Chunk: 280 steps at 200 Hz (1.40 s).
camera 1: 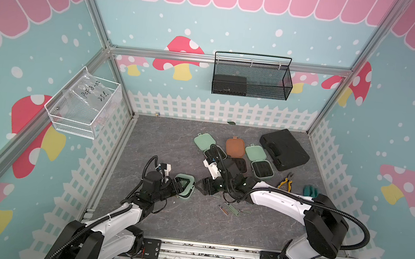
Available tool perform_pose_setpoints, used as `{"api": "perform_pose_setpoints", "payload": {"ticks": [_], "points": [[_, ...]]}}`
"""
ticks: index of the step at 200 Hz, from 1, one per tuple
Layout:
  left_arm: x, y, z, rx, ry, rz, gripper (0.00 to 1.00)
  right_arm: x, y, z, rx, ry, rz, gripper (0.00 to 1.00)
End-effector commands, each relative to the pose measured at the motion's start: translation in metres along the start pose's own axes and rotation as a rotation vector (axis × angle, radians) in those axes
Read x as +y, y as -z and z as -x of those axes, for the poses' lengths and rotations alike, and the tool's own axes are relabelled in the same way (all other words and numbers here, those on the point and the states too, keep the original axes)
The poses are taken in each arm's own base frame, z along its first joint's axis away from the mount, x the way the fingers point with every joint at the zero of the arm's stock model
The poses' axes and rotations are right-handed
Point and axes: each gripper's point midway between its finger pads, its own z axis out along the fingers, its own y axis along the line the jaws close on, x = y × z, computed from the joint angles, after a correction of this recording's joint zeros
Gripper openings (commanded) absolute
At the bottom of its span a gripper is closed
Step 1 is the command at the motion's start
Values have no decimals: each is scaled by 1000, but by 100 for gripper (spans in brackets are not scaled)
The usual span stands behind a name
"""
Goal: Organize nail clipper sets
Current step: Close the storage box at the center of the board.
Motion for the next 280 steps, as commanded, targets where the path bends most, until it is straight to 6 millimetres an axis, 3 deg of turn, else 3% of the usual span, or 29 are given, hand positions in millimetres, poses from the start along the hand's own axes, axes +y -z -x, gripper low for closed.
{"api": "perform_pose_setpoints", "payload": {"ticks": [1,36,52,82,106,108,200,280], "points": [[17,0,10,-52,-1,109,65,7,-17,4,-2,-137,75,63],[30,8,18,-76,-15,224,65,4,-39,-2,23,-178,110,53],[36,13,21,-83,-28,282,65,-2,-50,-7,43,-192,97,43],[50,23,24,-81,-53,399,66,-15,-64,-17,69,-208,62,38],[58,24,24,-63,-69,456,67,-20,-68,-15,66,-208,53,37],[58,23,24,-61,-70,458,67,-26,-74,-22,83,-214,40,37],[72,-7,17,23,-45,483,63,-66,-96,-35,126,-229,-27,33],[78,-12,9,56,-33,482,59,-75,-99,-18,133,-172,-43,32]]}}
